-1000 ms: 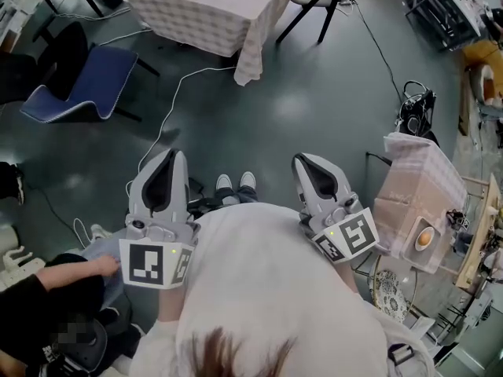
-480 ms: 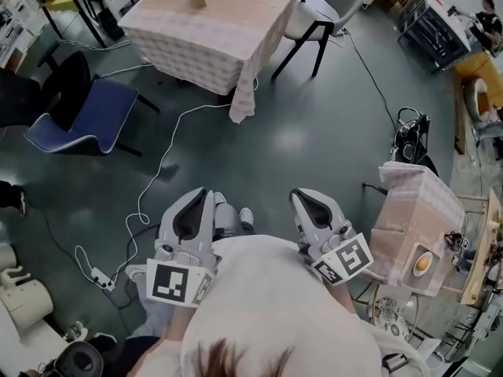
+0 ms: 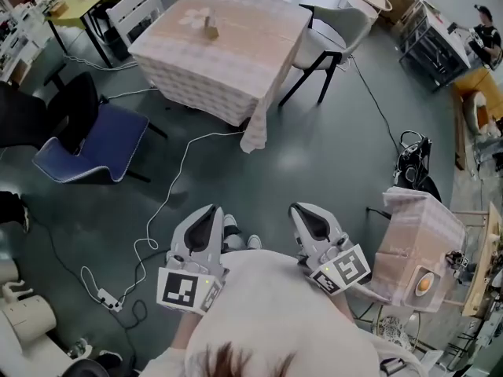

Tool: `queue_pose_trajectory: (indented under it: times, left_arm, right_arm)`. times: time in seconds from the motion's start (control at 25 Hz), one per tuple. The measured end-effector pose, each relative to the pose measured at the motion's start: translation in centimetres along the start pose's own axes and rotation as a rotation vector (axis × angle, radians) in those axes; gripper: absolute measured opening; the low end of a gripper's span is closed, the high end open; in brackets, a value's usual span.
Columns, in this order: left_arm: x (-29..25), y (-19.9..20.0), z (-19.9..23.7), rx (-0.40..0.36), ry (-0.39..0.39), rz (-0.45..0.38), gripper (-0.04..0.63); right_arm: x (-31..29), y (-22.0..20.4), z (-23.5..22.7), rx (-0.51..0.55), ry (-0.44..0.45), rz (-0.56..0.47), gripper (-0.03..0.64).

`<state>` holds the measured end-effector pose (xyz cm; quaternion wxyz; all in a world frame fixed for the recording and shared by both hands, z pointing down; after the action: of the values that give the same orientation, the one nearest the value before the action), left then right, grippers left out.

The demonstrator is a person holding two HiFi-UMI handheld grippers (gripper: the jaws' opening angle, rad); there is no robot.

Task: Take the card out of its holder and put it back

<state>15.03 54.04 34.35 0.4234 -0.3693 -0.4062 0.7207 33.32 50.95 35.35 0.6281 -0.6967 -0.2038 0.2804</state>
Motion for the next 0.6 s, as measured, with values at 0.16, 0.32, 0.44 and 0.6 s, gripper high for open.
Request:
queue_pose_trajectory:
  times: [0.16, 0.32, 0.44, 0.6]
  left_arm:
    - [-1.3, 2.0, 2.2, -0.013, -0.043, 0.004, 0.0]
    - [-1.3, 3.1, 4.9, -0.012, -0.038, -0.007, 0.0]
    - [-0.9, 3.5, 7.0, -0.006, -0.018, -0.011, 0.0]
    - [-0.3, 3.9, 9.4, 0.01, 0.023, -0.021, 0.0]
  right_arm:
    - [-3.7, 1.1, 0.3, 0.005, -0.009, 0.0, -0.002]
    - [-6.5, 1.1, 1.4, 0.002, -0.002, 0.001, -0.002]
    - [-8.2, 1.0, 2.2, -0.002, 0.003, -0.002, -0.002]
    - [-10.2, 1.1, 3.0, -0.004, 0.022, -0.001, -0.002]
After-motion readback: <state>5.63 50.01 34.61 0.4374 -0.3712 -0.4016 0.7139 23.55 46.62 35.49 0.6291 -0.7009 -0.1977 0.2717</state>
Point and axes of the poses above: the fingertips, and each gripper's own axes: x backward along the fingers, z to its left, y out of its top, the point moved 4 cm from there along x, backward along the fingers, and after that the axes turned 9 degrees about x, right-handed, at the moved point
